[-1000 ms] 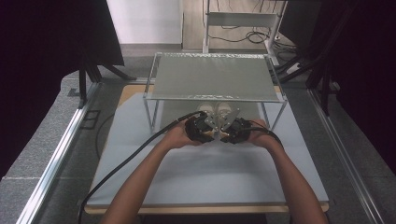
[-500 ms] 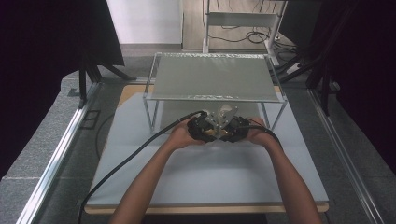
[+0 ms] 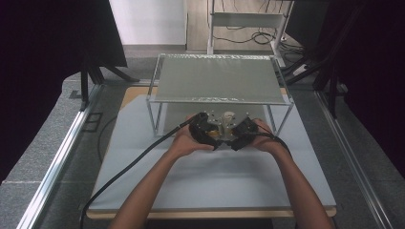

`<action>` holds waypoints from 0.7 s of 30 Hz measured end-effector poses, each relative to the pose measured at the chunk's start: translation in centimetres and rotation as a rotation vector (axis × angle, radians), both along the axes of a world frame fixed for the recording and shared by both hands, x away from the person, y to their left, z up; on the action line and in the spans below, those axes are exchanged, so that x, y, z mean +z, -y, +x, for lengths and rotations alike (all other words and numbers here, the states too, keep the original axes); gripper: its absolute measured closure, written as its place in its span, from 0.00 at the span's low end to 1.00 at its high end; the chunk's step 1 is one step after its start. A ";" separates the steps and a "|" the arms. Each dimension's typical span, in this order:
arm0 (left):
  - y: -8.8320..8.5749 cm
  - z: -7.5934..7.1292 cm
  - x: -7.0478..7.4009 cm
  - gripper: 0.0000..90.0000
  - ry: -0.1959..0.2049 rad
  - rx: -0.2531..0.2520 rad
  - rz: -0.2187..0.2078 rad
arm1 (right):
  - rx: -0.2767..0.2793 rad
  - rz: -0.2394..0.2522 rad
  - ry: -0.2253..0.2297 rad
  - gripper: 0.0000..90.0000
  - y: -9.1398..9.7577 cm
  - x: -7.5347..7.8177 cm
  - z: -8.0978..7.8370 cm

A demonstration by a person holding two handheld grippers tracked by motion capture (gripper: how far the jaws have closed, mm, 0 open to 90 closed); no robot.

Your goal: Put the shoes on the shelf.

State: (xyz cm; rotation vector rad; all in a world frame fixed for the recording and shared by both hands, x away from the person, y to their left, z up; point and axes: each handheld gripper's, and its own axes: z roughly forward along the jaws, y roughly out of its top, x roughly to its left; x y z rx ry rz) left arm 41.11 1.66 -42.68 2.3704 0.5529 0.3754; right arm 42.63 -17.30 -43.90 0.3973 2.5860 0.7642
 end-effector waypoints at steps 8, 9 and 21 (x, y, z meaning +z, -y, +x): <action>-3.5 -2.4 0.2 0.26 -0.005 0.057 -0.111 | -0.048 0.147 0.110 0.28 2.3 1.5 -2.8; -4.1 -2.6 0.1 0.29 -0.008 0.072 -0.120 | -0.058 0.166 0.117 0.33 2.8 1.6 -3.3; -7.3 -1.3 -2.9 0.78 -0.100 0.314 -0.136 | -0.302 0.141 0.101 0.85 5.5 -1.2 -3.4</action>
